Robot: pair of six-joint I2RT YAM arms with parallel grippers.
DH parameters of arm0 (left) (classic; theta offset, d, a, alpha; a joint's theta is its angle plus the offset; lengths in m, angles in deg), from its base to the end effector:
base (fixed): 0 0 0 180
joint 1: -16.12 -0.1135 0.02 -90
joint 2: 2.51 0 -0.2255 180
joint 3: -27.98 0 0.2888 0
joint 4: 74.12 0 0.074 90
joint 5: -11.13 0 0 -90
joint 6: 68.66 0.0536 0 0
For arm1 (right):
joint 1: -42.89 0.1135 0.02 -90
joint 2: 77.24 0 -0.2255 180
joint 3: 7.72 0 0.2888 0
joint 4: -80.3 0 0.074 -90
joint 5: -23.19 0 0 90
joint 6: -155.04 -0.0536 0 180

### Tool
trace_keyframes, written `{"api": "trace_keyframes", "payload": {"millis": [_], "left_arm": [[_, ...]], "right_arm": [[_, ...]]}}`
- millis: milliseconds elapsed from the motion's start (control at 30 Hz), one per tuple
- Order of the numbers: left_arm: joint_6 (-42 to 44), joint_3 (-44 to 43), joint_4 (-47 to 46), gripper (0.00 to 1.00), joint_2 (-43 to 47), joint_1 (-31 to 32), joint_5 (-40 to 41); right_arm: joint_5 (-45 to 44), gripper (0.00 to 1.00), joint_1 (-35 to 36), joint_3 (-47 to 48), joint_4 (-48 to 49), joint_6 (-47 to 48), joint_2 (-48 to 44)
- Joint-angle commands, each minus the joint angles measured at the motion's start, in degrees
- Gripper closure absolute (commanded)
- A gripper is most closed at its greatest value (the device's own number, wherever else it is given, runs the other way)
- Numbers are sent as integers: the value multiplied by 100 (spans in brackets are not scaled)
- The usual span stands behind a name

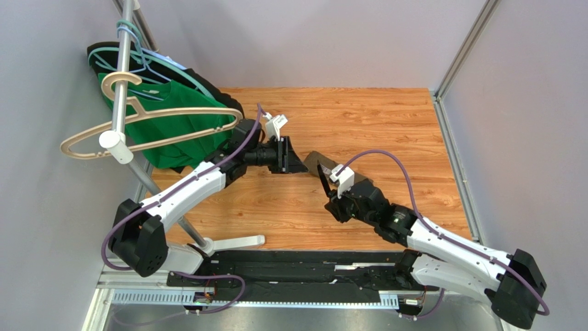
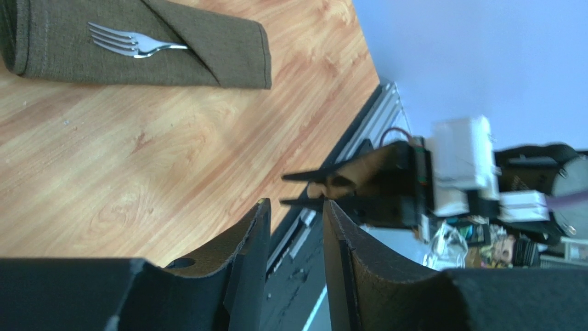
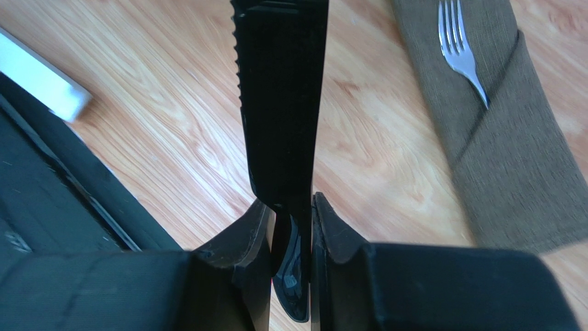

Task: Fold the napkin into a case and place the utensils inside
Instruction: Pass from the right arm to the left

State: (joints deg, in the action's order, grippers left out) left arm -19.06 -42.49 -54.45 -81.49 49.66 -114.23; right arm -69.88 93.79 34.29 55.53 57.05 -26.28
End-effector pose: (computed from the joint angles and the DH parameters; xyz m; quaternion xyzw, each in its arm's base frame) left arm 0.2882 -0.2282 0.2365 0.1068 0.8253 -0.5025 0.2343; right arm 0.1721 0.2072 0.1729 -0.3107 0.8250 0.2112 0.4222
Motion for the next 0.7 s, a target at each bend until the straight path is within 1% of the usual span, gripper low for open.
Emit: {"api": "trace_keyframes", "payload": {"millis": [0, 33, 100, 133, 200, 267, 367, 400, 433, 467, 533, 667], "left_arm": [[647, -523, 962, 51, 418, -58, -666], [761, -620, 1155, 49, 514, -58, -622], [1112, -954, 1743, 44, 533, -58, -543], [1235, -1085, 2207, 41, 481, -58, -456], [1587, -1315, 2465, 41, 410, -58, -367], [1894, -1455, 2798, 41, 182, -75, -585], [2062, -1544, 2905, 41, -205, -67, -1025], [2071, -1552, 2897, 42, -266, -76, -1061], [2080, -1535, 2853, 44, -363, -67, -1131], [2045, -1526, 2748, 45, -399, -67, -1245], [2002, -1535, 2660, 48, -495, -67, -1289], [1957, -1588, 2563, 48, -618, -76, -1404]], "right_arm": [[-457, 100, 79, 794, -837, 604, 484], [-545, 100, 79, 882, -919, 632, 563], [-422, 100, 113, 997, -990, 719, 660], [-466, 100, 244, 1006, -999, 772, 670], [-493, 100, 316, 997, -1008, 1027, 635], [-379, 100, 360, 1006, -1025, 1106, 600], [-387, 100, 483, 988, -972, 1194, 555], [-422, 100, 509, 979, -955, 1194, 547], [-414, 100, 527, 953, -946, 1212, 521], [-422, 100, 544, 953, -937, 1212, 512], [-457, 100, 597, 927, -920, 1229, 511], [-528, 100, 694, 927, -902, 1256, 590]]}}
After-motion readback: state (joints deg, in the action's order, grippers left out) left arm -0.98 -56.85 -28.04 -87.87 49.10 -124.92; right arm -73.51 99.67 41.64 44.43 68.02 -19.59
